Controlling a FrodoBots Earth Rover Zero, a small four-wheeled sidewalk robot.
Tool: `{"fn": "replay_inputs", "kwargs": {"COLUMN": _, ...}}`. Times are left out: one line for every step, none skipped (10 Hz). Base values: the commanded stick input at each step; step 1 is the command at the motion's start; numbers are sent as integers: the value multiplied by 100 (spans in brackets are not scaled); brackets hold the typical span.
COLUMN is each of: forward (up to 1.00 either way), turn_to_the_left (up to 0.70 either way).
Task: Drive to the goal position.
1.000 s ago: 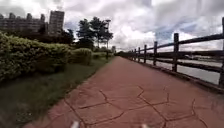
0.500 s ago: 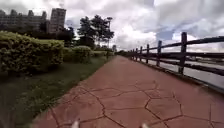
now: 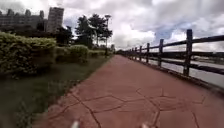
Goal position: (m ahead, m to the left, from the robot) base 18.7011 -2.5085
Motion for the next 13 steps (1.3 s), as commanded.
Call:
{"fn": "replay_inputs", "kwargs": {"forward": 70, "turn_to_the_left": 0}}
{"fn": "replay_inputs", "kwargs": {"forward": 70, "turn_to_the_left": 0}}
{"fn": "replay_inputs", "kwargs": {"forward": 70, "turn_to_the_left": 0}}
{"fn": "replay_inputs", "kwargs": {"forward": 70, "turn_to_the_left": 0}}
{"fn": "replay_inputs", "kwargs": {"forward": 70, "turn_to_the_left": 0}}
{"fn": "replay_inputs", "kwargs": {"forward": 70, "turn_to_the_left": 0}}
{"fn": "replay_inputs", "kwargs": {"forward": 70, "turn_to_the_left": 0}}
{"fn": "replay_inputs", "kwargs": {"forward": 70, "turn_to_the_left": 0}}
{"fn": "replay_inputs", "kwargs": {"forward": 70, "turn_to_the_left": 0}}
{"fn": "replay_inputs", "kwargs": {"forward": 70, "turn_to_the_left": 0}}
{"fn": "replay_inputs", "kwargs": {"forward": 70, "turn_to_the_left": 0}}
{"fn": "replay_inputs", "kwargs": {"forward": 70, "turn_to_the_left": 0}}
{"fn": "replay_inputs", "kwargs": {"forward": 70, "turn_to_the_left": 0}}
